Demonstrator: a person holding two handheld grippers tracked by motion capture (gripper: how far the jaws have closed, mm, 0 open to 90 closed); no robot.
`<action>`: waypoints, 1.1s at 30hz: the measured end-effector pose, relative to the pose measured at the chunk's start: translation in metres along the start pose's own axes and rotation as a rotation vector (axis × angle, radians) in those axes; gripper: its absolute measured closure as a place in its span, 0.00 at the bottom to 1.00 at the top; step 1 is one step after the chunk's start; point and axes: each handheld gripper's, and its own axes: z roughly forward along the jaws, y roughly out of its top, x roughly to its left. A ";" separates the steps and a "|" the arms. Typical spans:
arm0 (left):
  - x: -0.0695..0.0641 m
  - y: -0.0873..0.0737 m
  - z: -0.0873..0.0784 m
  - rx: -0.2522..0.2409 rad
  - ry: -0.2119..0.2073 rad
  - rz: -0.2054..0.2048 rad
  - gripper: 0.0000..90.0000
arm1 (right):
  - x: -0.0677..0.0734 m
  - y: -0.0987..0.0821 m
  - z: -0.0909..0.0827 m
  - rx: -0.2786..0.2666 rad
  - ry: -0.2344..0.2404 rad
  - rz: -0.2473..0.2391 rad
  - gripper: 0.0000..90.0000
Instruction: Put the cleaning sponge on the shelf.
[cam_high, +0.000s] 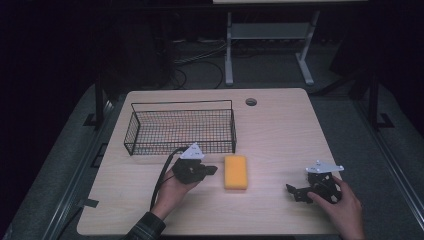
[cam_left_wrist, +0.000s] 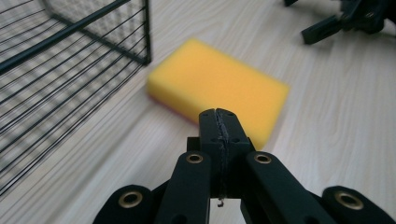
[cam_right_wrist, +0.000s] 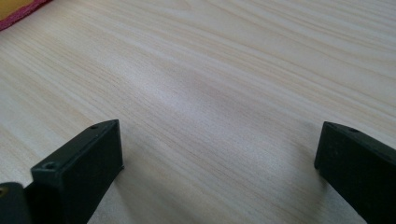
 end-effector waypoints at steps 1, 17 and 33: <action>-0.002 0.002 0.003 -0.005 -0.008 -0.001 1.00 | 0.000 0.000 0.000 0.000 0.000 0.000 0.00; -0.023 0.010 0.037 0.027 -0.074 0.039 1.00 | 0.000 0.000 0.000 0.000 0.000 0.000 0.00; -0.020 0.006 0.044 0.063 -0.046 0.039 1.00 | 0.000 0.000 0.000 -0.001 -0.002 0.001 0.00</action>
